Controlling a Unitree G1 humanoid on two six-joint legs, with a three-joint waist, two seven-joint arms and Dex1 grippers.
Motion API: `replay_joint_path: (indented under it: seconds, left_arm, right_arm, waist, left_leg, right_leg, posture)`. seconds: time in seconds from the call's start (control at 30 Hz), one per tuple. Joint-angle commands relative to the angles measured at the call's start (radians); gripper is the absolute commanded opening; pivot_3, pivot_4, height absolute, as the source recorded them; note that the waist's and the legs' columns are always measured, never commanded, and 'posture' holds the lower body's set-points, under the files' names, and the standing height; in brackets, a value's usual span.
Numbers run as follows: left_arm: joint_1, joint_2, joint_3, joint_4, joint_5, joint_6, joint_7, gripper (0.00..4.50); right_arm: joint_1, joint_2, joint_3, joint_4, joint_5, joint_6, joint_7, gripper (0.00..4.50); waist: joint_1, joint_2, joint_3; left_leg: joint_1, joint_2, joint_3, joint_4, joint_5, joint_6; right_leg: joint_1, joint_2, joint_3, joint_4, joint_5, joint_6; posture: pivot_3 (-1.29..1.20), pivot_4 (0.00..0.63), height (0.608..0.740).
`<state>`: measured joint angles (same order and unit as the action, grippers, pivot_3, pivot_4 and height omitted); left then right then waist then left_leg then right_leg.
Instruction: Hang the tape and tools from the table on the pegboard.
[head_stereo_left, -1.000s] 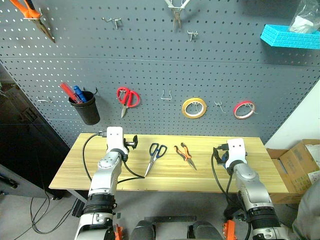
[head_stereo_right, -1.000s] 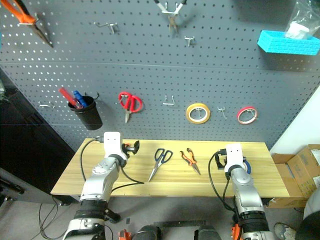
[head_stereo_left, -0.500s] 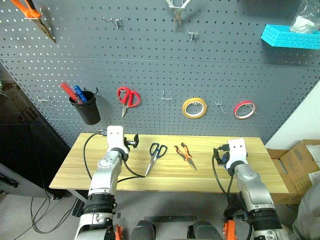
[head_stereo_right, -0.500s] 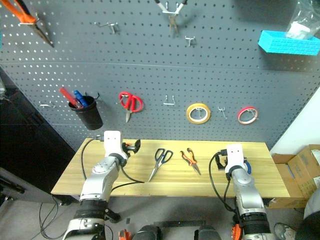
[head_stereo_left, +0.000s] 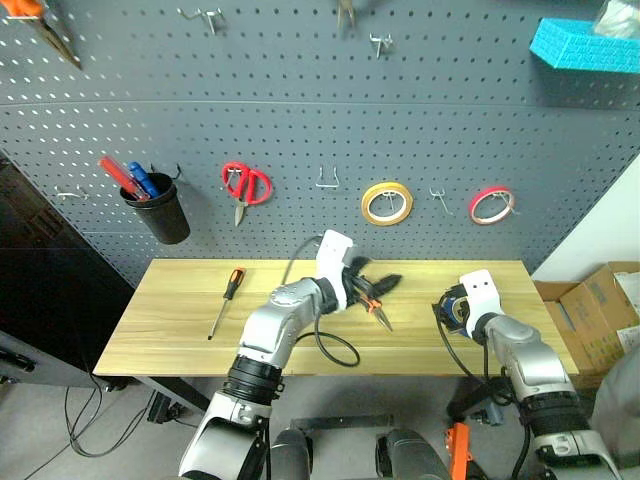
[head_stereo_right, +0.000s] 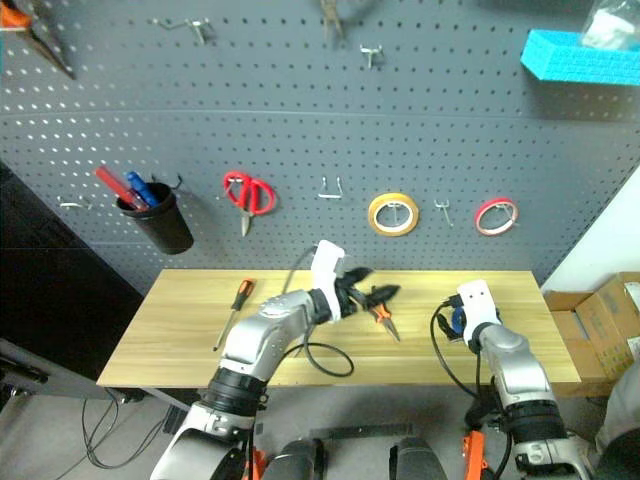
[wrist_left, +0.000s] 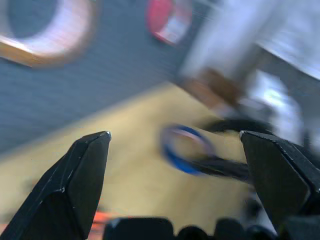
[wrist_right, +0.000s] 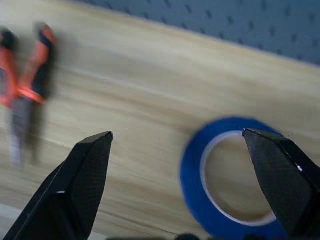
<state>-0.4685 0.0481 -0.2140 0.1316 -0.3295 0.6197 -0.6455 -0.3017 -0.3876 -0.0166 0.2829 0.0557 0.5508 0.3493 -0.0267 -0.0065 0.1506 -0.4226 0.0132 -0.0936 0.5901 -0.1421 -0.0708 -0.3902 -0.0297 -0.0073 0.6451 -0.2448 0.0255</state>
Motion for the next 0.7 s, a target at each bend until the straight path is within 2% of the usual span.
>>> replay_joint_path:
  seconds: [0.03, 0.13, 0.3, 0.43, 0.6, 0.7]
  left_arm:
    - [-0.006, -0.014, -0.026, -0.002, -0.024, 0.03, -0.04, 4.45]
    - [-0.015, -0.043, -0.066, 0.078, 0.017, 0.009, -0.033, 4.45]
    - [-0.033, -0.077, -0.06, 0.147, 0.04, -0.02, -0.007, 4.45]
    - [-0.035, -0.089, -0.054, 0.163, 0.044, -0.022, 0.002, 4.45]
    - [-0.029, -0.092, -0.066, 0.152, 0.048, -0.01, -0.006, 4.45]
    - [-0.032, -0.092, -0.064, 0.149, 0.048, -0.008, -0.005, 4.5]
  right_arm:
    - [-0.055, -0.019, -0.002, 0.07, 0.005, 0.004, 0.04, 4.5]
    - [-0.116, -0.032, 0.018, 0.207, -0.003, 0.009, 0.088, 4.5]
    - [-0.213, -0.03, -0.002, 0.387, 0.007, -0.036, 0.104, 4.5]
    - [-0.271, -0.025, -0.014, 0.508, 0.014, -0.047, 0.113, 4.5]
    - [-0.305, -0.032, -0.008, 0.622, -0.005, -0.069, 0.119, 4.5]
    - [-0.314, -0.027, -0.037, 0.636, 0.024, -0.045, 0.122, 3.92]
  waist:
    - [-0.004, -0.002, 0.011]
    - [-0.004, -0.004, 0.029]
    - [-0.003, -0.005, 0.071]
    - [-0.004, -0.01, 0.092]
    - [-0.003, -0.016, 0.096]
    - [-0.002, -0.018, 0.098]
  left_leg:
    - [-0.001, 0.0, 0.0, 0.0, -0.001, 0.001]
    - [-0.001, 0.0, 0.001, 0.001, -0.004, 0.006]
    - [-0.003, 0.0, 0.002, 0.002, -0.005, 0.008]
    - [-0.006, 0.0, 0.006, 0.002, -0.005, 0.008]
    - [-0.011, 0.0, 0.009, 0.002, -0.005, 0.009]
    - [-0.011, 0.0, 0.01, 0.002, -0.005, 0.009]
  right_leg:
    - [0.0, 0.0, 0.0, 0.0, -0.001, 0.001]
    - [0.0, 0.0, 0.001, 0.0, -0.002, 0.003]
    - [-0.001, 0.0, 0.003, 0.0, -0.004, 0.003]
    - [-0.006, 0.0, 0.006, 0.002, -0.002, 0.006]
    - [-0.013, 0.0, 0.009, 0.003, 0.0, 0.011]
    - [-0.013, 0.0, 0.011, 0.003, 0.0, 0.011]
  posture:
    - [0.02, 0.175, 0.74]
    - [0.03, 0.223, 0.74]
    - [0.03, 0.27, 0.74]
    - [0.04, 0.291, 0.74]
    - [0.04, 0.3, 0.74]
    - [0.04, 0.293, 0.74]
